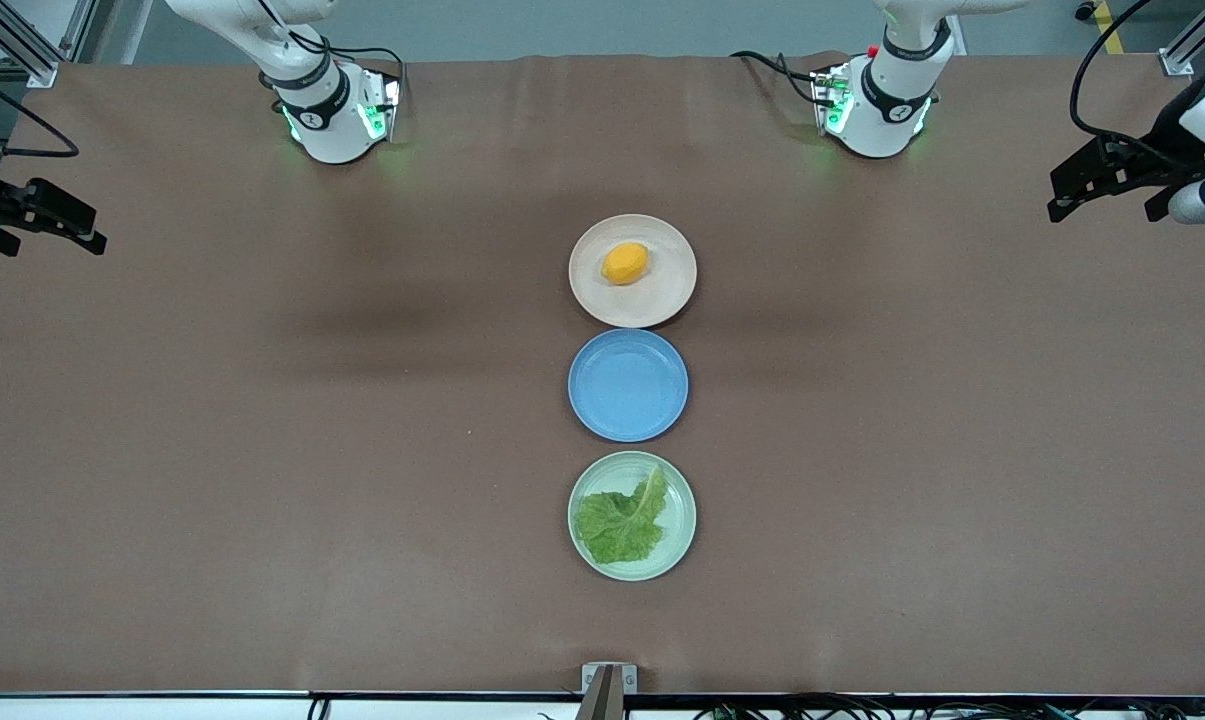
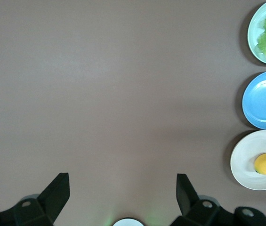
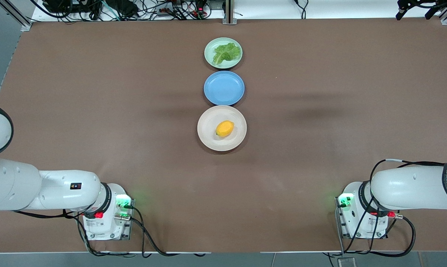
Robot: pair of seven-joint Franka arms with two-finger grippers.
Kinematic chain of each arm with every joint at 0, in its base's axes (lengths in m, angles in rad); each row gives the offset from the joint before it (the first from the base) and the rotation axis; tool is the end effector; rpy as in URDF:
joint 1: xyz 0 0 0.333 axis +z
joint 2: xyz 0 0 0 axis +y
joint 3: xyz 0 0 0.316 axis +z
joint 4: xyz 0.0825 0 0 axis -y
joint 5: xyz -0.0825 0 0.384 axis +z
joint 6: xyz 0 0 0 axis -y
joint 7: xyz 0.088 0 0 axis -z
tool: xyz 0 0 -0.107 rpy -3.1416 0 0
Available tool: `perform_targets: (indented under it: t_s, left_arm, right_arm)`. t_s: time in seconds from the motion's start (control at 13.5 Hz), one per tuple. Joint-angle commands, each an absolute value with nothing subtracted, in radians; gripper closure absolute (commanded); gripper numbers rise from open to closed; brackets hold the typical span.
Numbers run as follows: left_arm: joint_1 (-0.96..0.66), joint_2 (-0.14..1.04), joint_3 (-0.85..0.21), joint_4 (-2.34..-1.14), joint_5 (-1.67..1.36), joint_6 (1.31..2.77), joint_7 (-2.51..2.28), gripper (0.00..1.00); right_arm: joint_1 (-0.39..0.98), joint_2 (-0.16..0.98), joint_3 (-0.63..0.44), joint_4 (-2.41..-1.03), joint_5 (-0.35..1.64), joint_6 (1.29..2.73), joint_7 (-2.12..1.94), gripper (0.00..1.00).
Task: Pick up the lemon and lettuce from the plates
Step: 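Reach the right gripper to the lemon while the left gripper reaches the lettuce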
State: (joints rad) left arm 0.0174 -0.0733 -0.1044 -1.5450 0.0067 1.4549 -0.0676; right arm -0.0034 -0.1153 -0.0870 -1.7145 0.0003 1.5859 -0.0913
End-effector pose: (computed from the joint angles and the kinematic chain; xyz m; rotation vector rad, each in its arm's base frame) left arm 0.5173 -0.0467 0.6656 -3.1258 0.0287 0.0251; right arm 0.5161 -0.0493 0.6196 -3.1300 -0.0024 0.0199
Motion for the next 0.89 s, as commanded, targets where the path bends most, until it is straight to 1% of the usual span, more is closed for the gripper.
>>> perform_targets:
  t_s: [0.0, 0.3, 0.52, 0.81]
  left_arm:
    - [0.025, -0.064, -0.107, -1.525, -0.015, 1.445, -0.046, 0.0]
    - [0.017, -0.054, -0.107, -1.523, -0.012, 1.448, -0.051, 0.0]
    - [0.002, 0.029, -0.11, -1.482, -0.015, 1.469, -0.052, 0.0]
    - [-0.086, 0.158, -0.121, -1.476, -0.003, 1.646, -0.069, 0.0]
  right_arm:
    - [0.003, -0.117, -0.081, -1.715, -0.011, 1.588, -0.077, 0.0]
    - [0.008, -0.12, -0.08, -1.715, 0.002, 1.583, -0.069, 0.0]
    - [0.017, -0.121, -0.08, -1.717, 0.003, 1.578, -0.067, 0.0]
    - [0.028, -0.123, -0.08, -1.718, 0.02, 1.577, -0.052, 0.0]
